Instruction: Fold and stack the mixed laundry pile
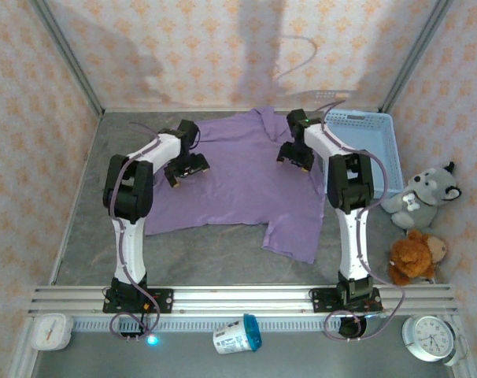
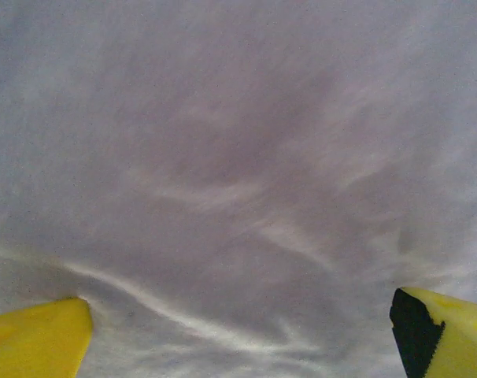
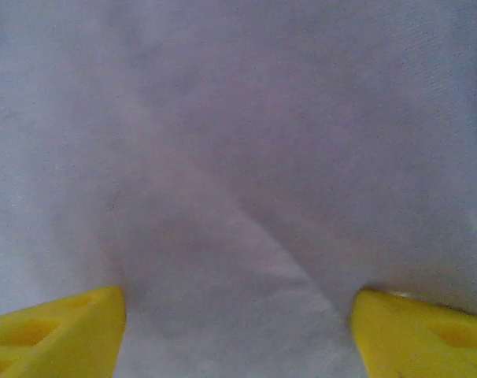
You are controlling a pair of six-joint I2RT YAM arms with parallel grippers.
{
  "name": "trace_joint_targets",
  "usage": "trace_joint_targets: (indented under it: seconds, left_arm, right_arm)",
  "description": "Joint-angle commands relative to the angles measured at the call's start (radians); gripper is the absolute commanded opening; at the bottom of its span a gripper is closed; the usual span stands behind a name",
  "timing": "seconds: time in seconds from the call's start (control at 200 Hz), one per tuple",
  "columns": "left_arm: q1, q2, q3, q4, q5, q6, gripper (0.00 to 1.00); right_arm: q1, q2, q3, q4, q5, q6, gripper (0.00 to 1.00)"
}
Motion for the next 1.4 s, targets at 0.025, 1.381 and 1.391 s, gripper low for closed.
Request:
trace_joint_targets:
  seconds: [0.025, 1.381, 1.391]
  left_arm:
    - [0.005, 0.112, 0.064, 0.01, -0.038, 0.0, 0.99]
    - [0.106, -0.45, -0.4, 0.087, 0.216, 0.146, 1.0]
    - [0.108, -0.452, -0.404, 0.088, 0.217, 0.146, 1.0]
  right_arm:
    - [-0.072, 0.042, 0.027, 0.076, -0.002, -0.037, 0.81]
    - [0.437, -1.087, -1.236, 0.043, 0.144, 0.634, 0.47]
    - [0.437, -1.09, -1.245, 0.049, 0.14, 0.64, 0.46]
